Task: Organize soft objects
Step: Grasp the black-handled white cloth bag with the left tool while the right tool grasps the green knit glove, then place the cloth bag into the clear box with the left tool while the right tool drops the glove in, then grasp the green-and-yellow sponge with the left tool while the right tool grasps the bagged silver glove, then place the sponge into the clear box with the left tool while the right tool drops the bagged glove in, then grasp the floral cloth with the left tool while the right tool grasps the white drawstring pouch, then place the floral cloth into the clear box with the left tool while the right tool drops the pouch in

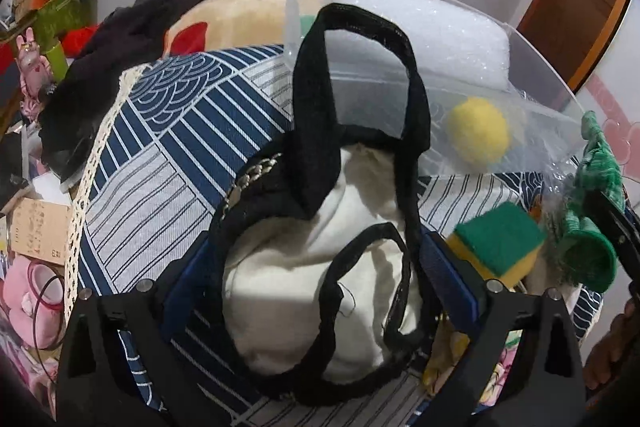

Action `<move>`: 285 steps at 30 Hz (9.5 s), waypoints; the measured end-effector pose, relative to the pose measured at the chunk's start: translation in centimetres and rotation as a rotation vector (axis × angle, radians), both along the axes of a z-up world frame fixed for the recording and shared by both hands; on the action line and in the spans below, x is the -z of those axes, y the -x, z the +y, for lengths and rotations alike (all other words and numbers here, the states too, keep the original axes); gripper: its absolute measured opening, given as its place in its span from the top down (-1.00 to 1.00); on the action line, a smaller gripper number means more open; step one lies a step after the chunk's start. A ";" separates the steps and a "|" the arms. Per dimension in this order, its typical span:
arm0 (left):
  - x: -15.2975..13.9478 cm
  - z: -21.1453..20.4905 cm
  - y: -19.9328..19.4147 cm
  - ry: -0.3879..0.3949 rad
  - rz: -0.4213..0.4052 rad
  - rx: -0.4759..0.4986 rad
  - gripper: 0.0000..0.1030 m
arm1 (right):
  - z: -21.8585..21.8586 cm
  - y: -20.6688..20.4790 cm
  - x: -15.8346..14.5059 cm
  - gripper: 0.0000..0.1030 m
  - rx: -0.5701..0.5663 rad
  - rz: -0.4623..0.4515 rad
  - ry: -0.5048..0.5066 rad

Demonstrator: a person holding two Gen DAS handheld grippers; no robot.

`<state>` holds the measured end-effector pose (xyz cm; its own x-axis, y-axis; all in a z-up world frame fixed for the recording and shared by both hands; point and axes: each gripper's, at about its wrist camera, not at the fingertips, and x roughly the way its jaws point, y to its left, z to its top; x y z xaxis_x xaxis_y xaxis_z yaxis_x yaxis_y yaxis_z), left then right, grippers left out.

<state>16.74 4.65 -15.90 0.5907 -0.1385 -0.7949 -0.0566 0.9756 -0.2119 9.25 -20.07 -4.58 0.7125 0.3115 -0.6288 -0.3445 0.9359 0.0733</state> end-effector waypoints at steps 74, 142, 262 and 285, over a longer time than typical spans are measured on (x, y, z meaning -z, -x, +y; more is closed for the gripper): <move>-9.8 -4.6 -5.8 -0.137 -0.224 0.060 -0.26 | 2.9 -9.2 -2.6 -0.03 -0.080 0.065 0.126; -3.6 -8.4 4.3 -0.153 -0.127 0.193 -0.36 | -1.4 0.8 2.1 0.43 -0.152 0.131 0.002; -0.5 -10.5 5.8 -0.054 0.016 0.226 -0.93 | -2.5 0.3 3.8 0.70 -0.030 0.146 0.063; -4.2 -9.9 7.7 -0.079 -0.139 0.161 0.66 | -2.9 1.6 -0.7 0.70 -0.006 -0.014 0.008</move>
